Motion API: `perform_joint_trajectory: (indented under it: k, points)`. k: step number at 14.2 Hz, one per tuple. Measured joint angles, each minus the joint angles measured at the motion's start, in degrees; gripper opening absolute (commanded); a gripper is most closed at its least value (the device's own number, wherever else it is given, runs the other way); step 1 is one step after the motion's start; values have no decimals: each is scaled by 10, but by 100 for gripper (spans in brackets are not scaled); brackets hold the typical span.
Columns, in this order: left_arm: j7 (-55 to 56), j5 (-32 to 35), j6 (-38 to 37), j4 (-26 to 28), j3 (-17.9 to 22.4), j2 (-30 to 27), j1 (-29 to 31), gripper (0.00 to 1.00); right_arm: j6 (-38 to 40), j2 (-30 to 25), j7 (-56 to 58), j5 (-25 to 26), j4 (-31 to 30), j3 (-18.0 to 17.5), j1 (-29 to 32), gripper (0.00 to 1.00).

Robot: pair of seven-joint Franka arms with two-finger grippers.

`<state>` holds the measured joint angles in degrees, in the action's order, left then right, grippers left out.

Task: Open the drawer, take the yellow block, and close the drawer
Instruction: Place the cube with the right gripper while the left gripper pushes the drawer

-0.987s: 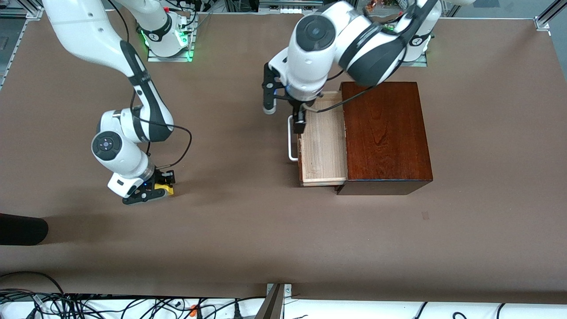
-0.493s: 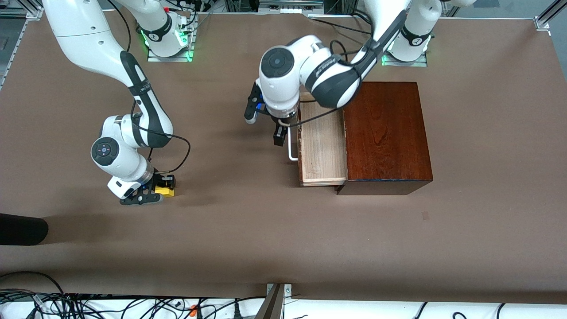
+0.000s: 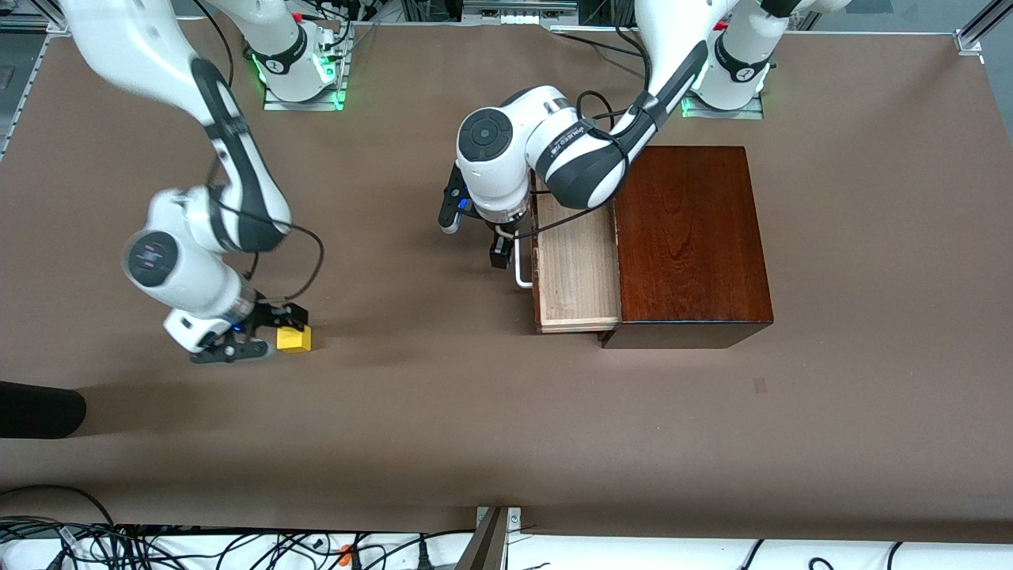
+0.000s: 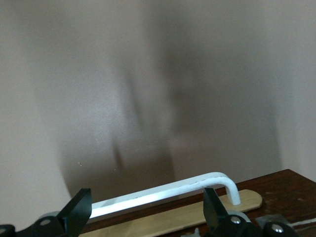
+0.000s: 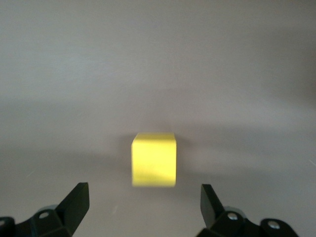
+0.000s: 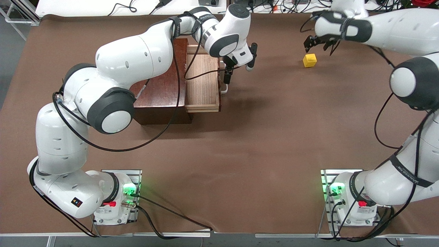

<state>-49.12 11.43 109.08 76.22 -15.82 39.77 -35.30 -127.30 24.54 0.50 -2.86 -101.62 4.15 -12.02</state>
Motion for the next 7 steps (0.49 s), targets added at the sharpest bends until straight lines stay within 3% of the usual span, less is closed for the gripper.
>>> perform_joint_trajectory:
  k: [3, 7]
  points:
    - [4, 0, -23, 0, 1, 0, -2, 100, 135, -107, 0, 0, 17, -1, 0, 100]
    - [16, 16, -59, -2, 3, -2, -3, 100, 254, -192, 0, 0, 39, -1, 0, 100]
